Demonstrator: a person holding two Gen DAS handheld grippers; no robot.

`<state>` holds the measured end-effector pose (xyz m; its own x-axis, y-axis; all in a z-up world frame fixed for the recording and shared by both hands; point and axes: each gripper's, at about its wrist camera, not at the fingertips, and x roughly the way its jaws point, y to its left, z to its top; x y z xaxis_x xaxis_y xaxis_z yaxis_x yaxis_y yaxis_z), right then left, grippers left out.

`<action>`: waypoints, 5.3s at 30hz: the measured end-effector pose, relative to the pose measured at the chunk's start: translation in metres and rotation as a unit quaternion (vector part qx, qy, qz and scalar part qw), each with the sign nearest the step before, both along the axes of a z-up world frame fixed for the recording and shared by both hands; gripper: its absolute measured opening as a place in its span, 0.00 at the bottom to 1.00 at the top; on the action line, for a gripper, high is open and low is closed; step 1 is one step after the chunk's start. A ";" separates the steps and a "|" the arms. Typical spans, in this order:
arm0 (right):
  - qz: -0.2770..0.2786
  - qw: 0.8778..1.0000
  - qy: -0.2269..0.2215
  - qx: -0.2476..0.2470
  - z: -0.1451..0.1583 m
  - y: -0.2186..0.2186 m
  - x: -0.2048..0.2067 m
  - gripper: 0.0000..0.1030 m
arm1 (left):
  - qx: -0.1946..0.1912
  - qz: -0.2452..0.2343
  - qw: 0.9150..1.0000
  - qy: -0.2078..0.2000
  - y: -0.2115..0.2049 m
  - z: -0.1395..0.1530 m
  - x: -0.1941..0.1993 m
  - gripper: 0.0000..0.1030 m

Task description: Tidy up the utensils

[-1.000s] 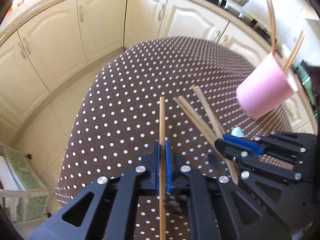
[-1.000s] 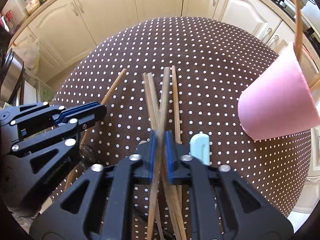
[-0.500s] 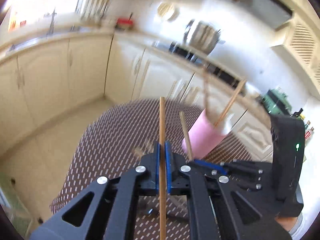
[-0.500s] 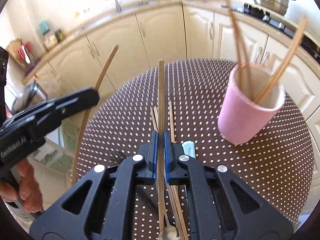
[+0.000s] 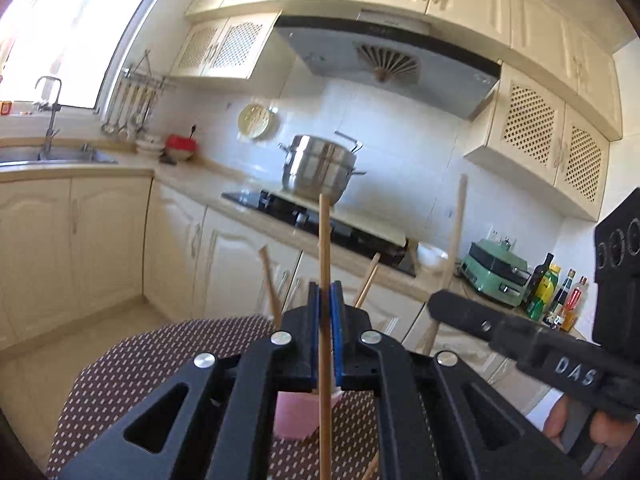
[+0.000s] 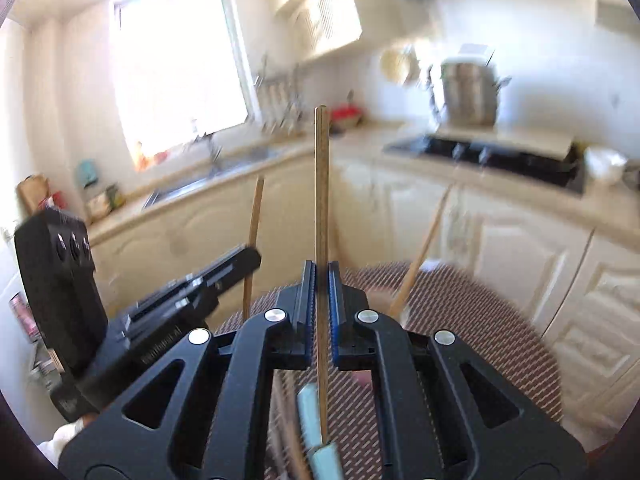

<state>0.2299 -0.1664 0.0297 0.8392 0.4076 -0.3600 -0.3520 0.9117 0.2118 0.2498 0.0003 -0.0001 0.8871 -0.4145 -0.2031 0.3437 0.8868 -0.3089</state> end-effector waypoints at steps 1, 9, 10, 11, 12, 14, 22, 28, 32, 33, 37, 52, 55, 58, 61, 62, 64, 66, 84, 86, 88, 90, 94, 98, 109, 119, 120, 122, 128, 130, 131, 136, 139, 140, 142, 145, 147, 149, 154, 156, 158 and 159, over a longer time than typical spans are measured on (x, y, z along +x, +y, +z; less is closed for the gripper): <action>-0.014 1.000 -0.020 0.003 0.005 -0.007 -0.001 0.06 | -0.002 0.000 1.000 -0.016 -0.006 0.002 0.003 0.05; -0.062 0.992 -0.105 0.028 0.025 -0.031 0.020 0.06 | -0.006 0.025 0.991 -0.131 -0.042 0.013 0.026 0.05; -0.064 0.991 -0.112 0.033 0.027 -0.033 0.027 0.06 | -0.006 0.028 0.990 -0.135 -0.044 0.013 0.030 0.05; -0.064 0.991 -0.114 0.035 0.027 -0.034 0.031 0.06 | -0.006 0.034 0.990 -0.138 -0.047 0.012 0.034 0.05; -0.063 0.990 -0.119 0.039 0.027 -0.035 0.032 0.06 | -0.006 0.043 0.988 -0.145 -0.050 0.010 0.039 0.05; -0.065 0.989 -0.128 0.039 0.027 -0.034 0.036 0.06 | -0.011 0.051 0.987 -0.151 -0.050 0.008 0.048 0.05; -0.065 0.989 -0.127 0.035 0.004 -0.028 0.053 0.06 | -0.004 0.073 0.982 -0.175 -0.055 -0.003 0.067 0.05; -0.063 0.991 -0.111 0.030 -0.018 -0.021 0.060 0.06 | 0.021 0.079 0.986 -0.144 -0.052 -0.025 0.073 0.06; -0.063 0.992 -0.105 0.029 -0.026 -0.016 0.058 0.06 | 0.040 0.075 0.988 -0.128 -0.052 -0.033 0.068 0.06; -0.063 0.992 -0.103 0.027 -0.027 -0.015 0.058 0.06 | 0.042 0.073 0.989 -0.125 -0.052 -0.034 0.066 0.07; -0.065 0.993 -0.096 0.026 -0.035 -0.013 0.057 0.07 | 0.039 0.076 0.991 -0.102 -0.043 -0.036 0.060 0.49; -0.085 0.993 -0.086 0.018 -0.052 -0.004 0.049 0.07 | 0.097 0.166 0.979 -0.062 0.008 -0.027 0.008 0.78; -0.094 0.992 -0.087 0.013 -0.053 -0.003 0.047 0.07 | 0.108 0.174 0.978 -0.051 0.019 -0.028 0.000 0.78; -0.103 0.991 -0.084 0.009 -0.055 -0.001 0.046 0.07 | 0.103 0.176 0.978 -0.045 0.028 -0.027 -0.006 0.79; -0.108 0.990 -0.086 0.003 -0.056 0.001 0.044 0.07 | 0.103 0.178 0.978 -0.039 0.034 -0.026 -0.010 0.79; -0.111 0.990 -0.088 -0.001 -0.055 0.003 0.042 0.07 | 0.104 0.177 0.978 -0.039 0.037 -0.025 -0.013 0.79; -0.112 0.990 -0.084 -0.005 -0.055 0.004 0.041 0.07 | 0.104 0.179 0.978 -0.039 0.040 -0.022 -0.017 0.79; -0.117 0.989 -0.085 -0.005 -0.055 0.004 0.038 0.11 | 0.100 0.182 0.978 -0.039 0.046 -0.020 -0.022 0.80; -0.137 0.980 -0.144 -0.012 -0.027 0.011 -0.010 0.64 | 0.080 0.195 0.977 -0.026 0.088 -0.012 -0.063 0.82; -0.137 0.980 -0.145 -0.014 -0.025 0.012 -0.011 0.64 | 0.078 0.193 0.978 -0.022 0.091 -0.012 -0.067 0.82; -0.138 0.980 -0.144 -0.012 -0.024 0.011 -0.011 0.66 | 0.077 0.191 0.978 -0.021 0.092 -0.011 -0.070 0.82; -0.143 0.979 -0.145 -0.009 -0.023 0.010 -0.012 0.68 | 0.079 0.191 0.978 -0.020 0.094 -0.011 -0.073 0.83; -0.149 0.979 -0.139 0.006 -0.020 0.002 -0.014 0.70 | 0.071 0.182 0.981 -0.004 0.102 -0.012 -0.078 0.83; -0.151 0.979 -0.138 0.005 -0.014 -0.002 -0.025 0.71 | 0.054 0.175 0.982 0.038 0.113 -0.019 -0.076 0.83; -0.100 0.989 -0.096 -0.054 -0.031 0.012 -0.043 0.71 | 0.012 0.096 0.965 0.242 0.128 -0.097 -0.062 0.83; -0.037 0.990 0.007 -0.133 -0.098 0.050 -0.026 0.71 | 0.042 0.057 0.929 0.364 0.090 -0.149 -0.016 0.82; -0.034 0.990 0.018 -0.137 -0.103 0.051 -0.024 0.71 | 0.043 0.053 0.924 0.377 0.087 -0.152 -0.008 0.82; -0.030 0.989 0.037 -0.137 -0.113 0.051 -0.019 0.71 | 0.037 0.059 0.915 0.397 0.086 -0.157 0.006 0.82; -0.028 0.988 0.078 -0.129 -0.133 0.045 -0.008 0.71 | 0.065 0.086 0.903 0.417 0.082 -0.167 0.037 0.82; -0.029 0.988 0.083 -0.129 -0.135 0.044 -0.005 0.71 | 0.080 0.092 0.901 0.416 0.080 -0.168 0.043 0.82; -0.028 0.988 0.085 -0.128 -0.135 0.043 -0.003 0.71 | 0.086 0.095 0.900 0.417 0.078 -0.168 0.045 0.82; -0.028 0.988 0.089 -0.123 -0.137 0.044 0.001 0.71 | 0.135 0.127 0.889 0.419 0.072 -0.169 0.056 0.82; -0.028 0.988 0.091 -0.120 -0.137 0.044 0.004 0.71 | 0.145 0.130 0.888 0.417 0.068 -0.168 0.061 0.82; -0.028 0.988 0.092 -0.119 -0.137 0.044 0.005 0.71 | 0.144 0.130 0.888 0.417 0.067 -0.169 0.062 0.82; -0.027 0.988 0.094 -0.119 -0.138 0.045 0.007 0.71 | 0.147 0.133 0.886 0.419 0.063 -0.170 0.069 0.82; -0.027 0.988 0.095 -0.119 -0.140 0.044 0.008 0.71 | 0.155 0.137 0.885 0.417 0.058 -0.172 0.077 0.83; -0.030 0.988 0.095 -0.119 -0.141 0.042 0.009 0.71 | 0.161 0.139 0.884 0.417 0.055 -0.173 0.083 0.83; -0.030 0.988 0.097 -0.115 -0.140 0.040 0.010 0.71 | 0.164 0.139 0.883 0.417 0.056 -0.172 0.078 0.83; -0.032 0.989 0.096 -0.109 -0.141 0.036 0.013 0.71 | 0.178 0.138 0.878 0.422 0.052 -0.173 0.073 0.83; -0.032 0.989 0.099 -0.107 -0.142 0.036 0.015 0.71 | 0.178 0.139 0.878 0.422 0.051 -0.174 0.076 0.83; -0.030 0.988 0.103 -0.108 -0.144 0.036 0.017 0.71 | 0.178 0.136 0.876 0.426 0.050 -0.175 0.080 0.83; -0.029 0.988 0.103 -0.109 -0.144 0.037 0.017 0.71 | 0.188 0.138 0.873 0.428 0.046 -0.176 0.083 0.83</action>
<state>0.2468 -0.1297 -0.1143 0.7584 0.2546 -0.6000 -0.2672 0.9611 0.0702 0.3328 0.0468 -0.1761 0.4000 0.0293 -0.9161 -0.1134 0.9934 -0.0177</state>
